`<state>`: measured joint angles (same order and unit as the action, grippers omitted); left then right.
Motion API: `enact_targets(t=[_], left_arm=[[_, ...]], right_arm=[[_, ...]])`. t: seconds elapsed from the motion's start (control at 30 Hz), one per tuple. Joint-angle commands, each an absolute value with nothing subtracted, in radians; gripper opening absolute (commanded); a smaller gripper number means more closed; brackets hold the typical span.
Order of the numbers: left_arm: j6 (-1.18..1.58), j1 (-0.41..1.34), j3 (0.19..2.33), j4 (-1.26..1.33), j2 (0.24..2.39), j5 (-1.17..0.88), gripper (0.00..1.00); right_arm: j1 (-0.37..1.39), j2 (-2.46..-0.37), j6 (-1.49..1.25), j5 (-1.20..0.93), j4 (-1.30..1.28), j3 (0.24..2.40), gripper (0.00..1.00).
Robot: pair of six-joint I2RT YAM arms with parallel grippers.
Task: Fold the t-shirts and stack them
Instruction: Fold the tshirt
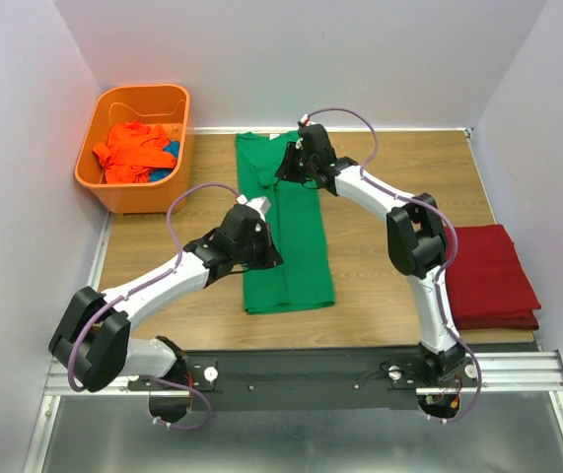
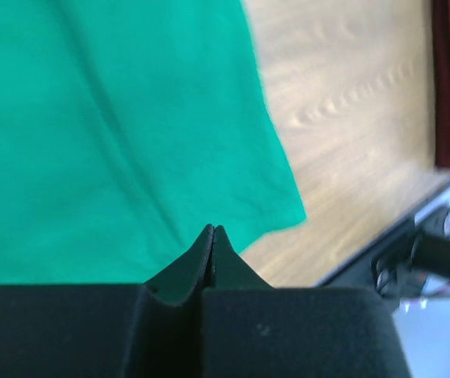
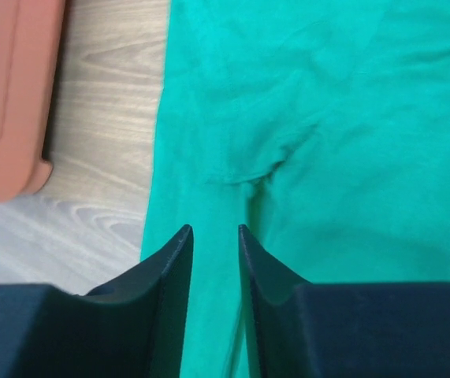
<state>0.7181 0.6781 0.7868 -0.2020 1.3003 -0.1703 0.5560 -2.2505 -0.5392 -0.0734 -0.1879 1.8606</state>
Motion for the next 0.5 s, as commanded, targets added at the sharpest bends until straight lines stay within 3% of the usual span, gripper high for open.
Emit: enact_targets(t=[0.0,0.13,0.47], left_arm=[[0.767,0.653,0.749,-0.255,1.292,-0.135,0.00],[0.764,0.653,0.726,-0.219,1.327,-0.167,0.00],[0.749,0.675,0.672,-0.134,1.396,-0.204,0.00]], right_arm=[[0.555,-2.325,-0.503,-0.213,-0.204,1.949,0.33],[0.555,-2.408,-0.489,-0.276,-0.204,2.035,0.26],[0.542,-2.539,-0.500,-0.270,-0.203,2.100,0.23]])
